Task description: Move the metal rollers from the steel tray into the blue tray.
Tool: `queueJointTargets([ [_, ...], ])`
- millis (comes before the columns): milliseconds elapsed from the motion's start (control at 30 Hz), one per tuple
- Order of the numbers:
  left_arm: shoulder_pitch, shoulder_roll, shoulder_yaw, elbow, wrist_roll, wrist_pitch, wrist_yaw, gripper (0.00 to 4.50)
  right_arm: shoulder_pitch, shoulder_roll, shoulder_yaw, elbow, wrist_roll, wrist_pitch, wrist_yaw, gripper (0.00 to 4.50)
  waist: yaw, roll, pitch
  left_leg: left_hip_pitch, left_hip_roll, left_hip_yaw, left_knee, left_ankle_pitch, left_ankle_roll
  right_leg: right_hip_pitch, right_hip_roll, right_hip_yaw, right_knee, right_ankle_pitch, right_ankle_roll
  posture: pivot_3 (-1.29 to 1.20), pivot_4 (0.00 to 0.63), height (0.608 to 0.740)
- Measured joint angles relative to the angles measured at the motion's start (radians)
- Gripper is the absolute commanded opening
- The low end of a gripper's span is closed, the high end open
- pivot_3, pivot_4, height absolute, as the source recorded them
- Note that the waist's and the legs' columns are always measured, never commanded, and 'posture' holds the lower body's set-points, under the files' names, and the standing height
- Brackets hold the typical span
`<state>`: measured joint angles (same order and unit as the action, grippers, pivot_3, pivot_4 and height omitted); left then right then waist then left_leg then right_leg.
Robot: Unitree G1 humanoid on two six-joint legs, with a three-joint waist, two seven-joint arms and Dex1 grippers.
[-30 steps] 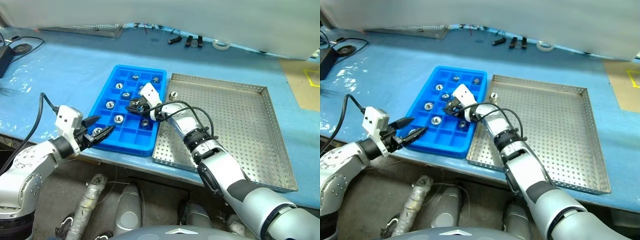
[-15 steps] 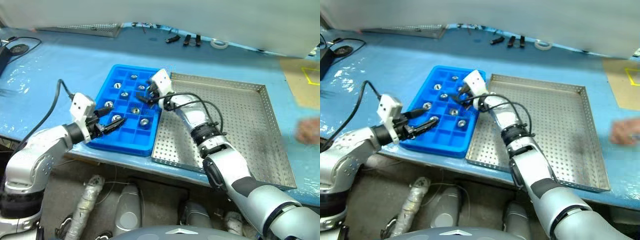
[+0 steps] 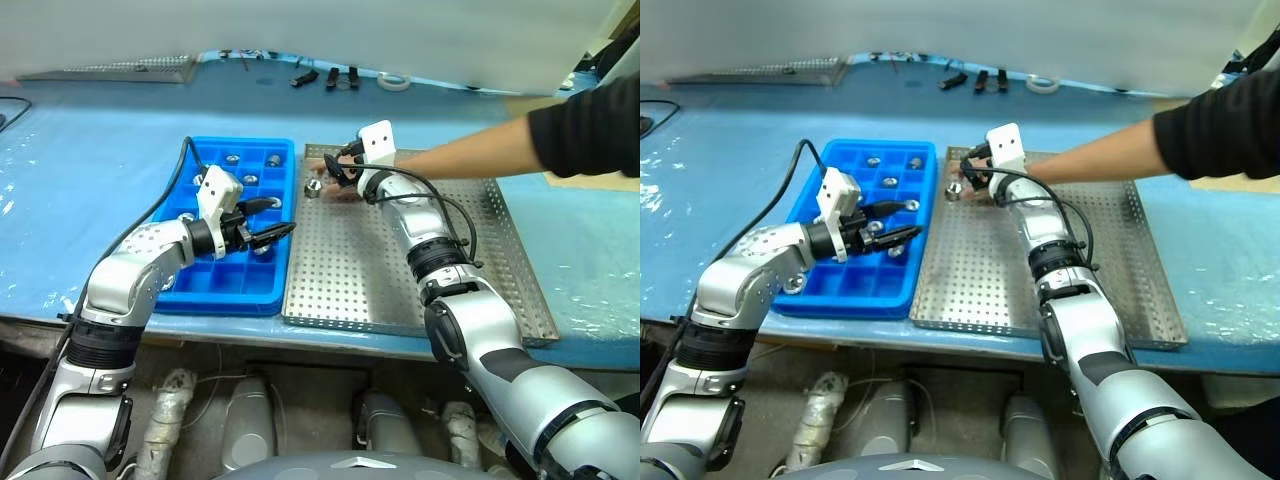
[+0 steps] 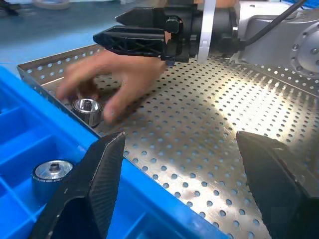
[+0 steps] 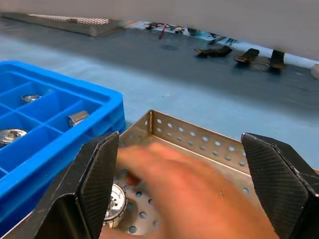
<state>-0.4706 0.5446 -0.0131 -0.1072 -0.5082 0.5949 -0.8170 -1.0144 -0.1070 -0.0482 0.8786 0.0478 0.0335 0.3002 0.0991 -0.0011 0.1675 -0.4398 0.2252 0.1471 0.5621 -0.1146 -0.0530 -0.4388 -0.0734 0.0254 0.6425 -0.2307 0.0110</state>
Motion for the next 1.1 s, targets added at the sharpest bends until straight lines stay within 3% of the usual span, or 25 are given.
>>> queueJointTargets([
  [600,-0.001,-0.003,-0.001,0.025,0.026,-0.008,-0.041,3.76,0.053,-0.004,0.0,-0.179,0.019,0.092,0.033,4.13,-0.002,0.0,0.0,0.001,0.0,0.0,0.001,0.0,0.0,0.002,0.0,0.0,0.0,0.0,0.0,0.07,0.15,0.74],
  [733,-0.001,-0.01,-0.01,0.027,0.026,-0.008,-0.054,3.76,0.167,-0.051,0.016,-0.379,0.032,0.182,0.079,4.13,0.003,0.0,0.0,0.001,-0.001,0.0,0.001,0.0,0.001,0.003,-0.001,-0.001,-0.001,0.0,0.0,0.05,0.15,0.74],
  [933,-0.012,-0.041,-0.045,0.048,0.028,-0.009,-0.073,3.76,0.464,-0.144,0.064,-0.754,0.056,0.407,0.158,4.13,0.0,0.0,0.0,0.004,-0.001,0.0,0.0,-0.001,0.001,0.005,-0.001,-0.001,-0.002,0.0,0.0,0.0,0.15,0.74],
  [1100,-0.045,-0.049,-0.061,0.075,0.039,-0.013,-0.093,3.76,0.556,-0.167,0.095,-0.846,0.06,0.458,0.188,4.13,-0.01,0.0,0.0,0.008,-0.001,0.002,0.0,0.0,0.0,0.006,-0.001,0.004,-0.001,-0.002,-0.004,-0.03,0.15,0.74],
])
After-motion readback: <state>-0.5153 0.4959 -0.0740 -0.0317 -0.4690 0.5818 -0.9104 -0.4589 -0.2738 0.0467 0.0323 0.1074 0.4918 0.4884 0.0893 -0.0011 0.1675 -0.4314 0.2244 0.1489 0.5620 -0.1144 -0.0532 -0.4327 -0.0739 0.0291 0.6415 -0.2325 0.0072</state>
